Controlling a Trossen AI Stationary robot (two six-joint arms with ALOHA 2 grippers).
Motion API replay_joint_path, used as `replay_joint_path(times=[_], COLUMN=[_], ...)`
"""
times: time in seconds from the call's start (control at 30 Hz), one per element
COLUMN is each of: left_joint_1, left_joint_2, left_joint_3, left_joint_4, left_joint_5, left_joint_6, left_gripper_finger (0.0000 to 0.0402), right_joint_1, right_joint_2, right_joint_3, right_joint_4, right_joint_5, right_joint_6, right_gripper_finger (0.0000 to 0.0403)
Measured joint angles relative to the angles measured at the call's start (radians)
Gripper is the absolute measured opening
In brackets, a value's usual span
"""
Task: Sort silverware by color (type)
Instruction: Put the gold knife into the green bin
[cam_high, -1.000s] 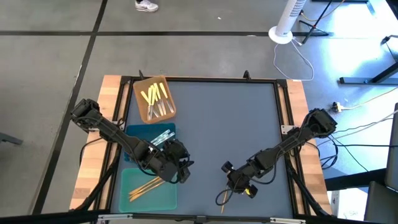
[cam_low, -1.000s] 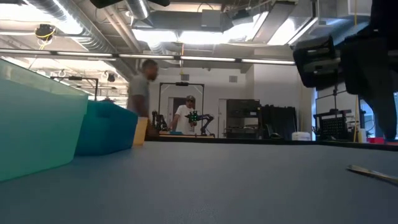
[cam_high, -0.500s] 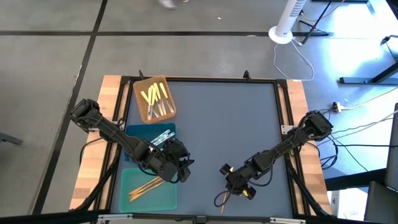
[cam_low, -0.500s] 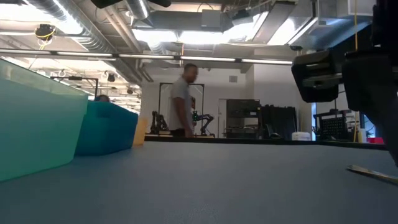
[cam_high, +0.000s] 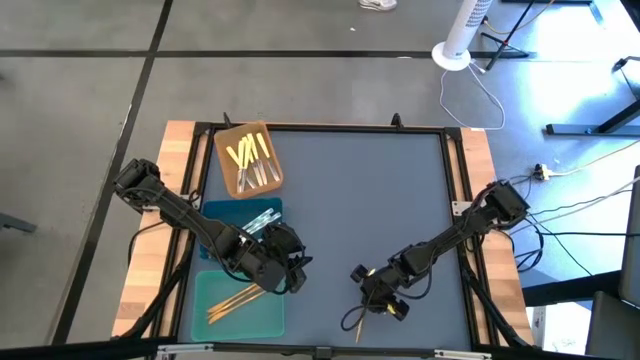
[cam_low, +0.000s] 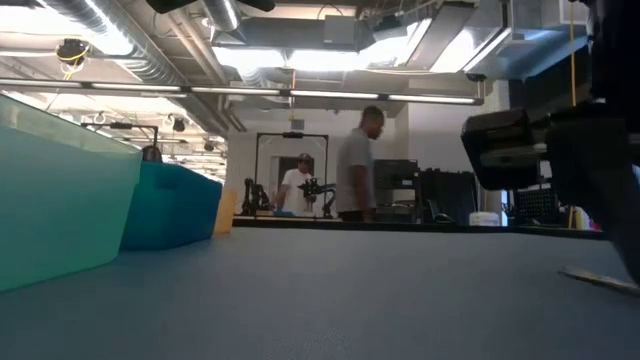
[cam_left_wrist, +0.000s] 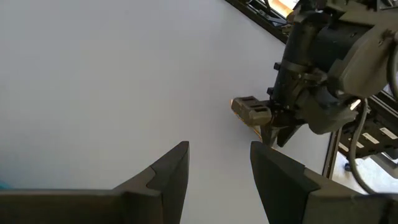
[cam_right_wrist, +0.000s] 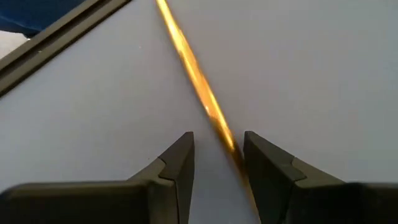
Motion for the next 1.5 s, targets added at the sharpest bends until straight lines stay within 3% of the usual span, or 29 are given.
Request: replay_joint_path(times=[0.63, 1.1, 1.5], left_joint_1=[0.0, 0.0, 0.0], left_joint_2=[0.0, 0.0, 0.0], left_joint_3=[0.0, 0.0, 0.0], left_joint_4=[0.0, 0.0, 0.0], left_joint_5=[0.0, -0.001, -0.001], left_joint_6=[0.005, 0.006, 0.006], left_gripper_finger=[0.0165, 0.0165, 0.0165], right_joint_1=[-0.001, -0.002, -0.002], right_joint_2=[0.014, 0.014, 0.014], right_joint_3=[0.0, 0.0, 0.0], right_joint_4=[0.014, 0.012, 0.012], right_joint_5=[-0.02, -0.024, -0.024], right_joint_6=[0.001, 0.002, 0.002], right_gripper_finger=[0.0125, 0.0009, 0.0005])
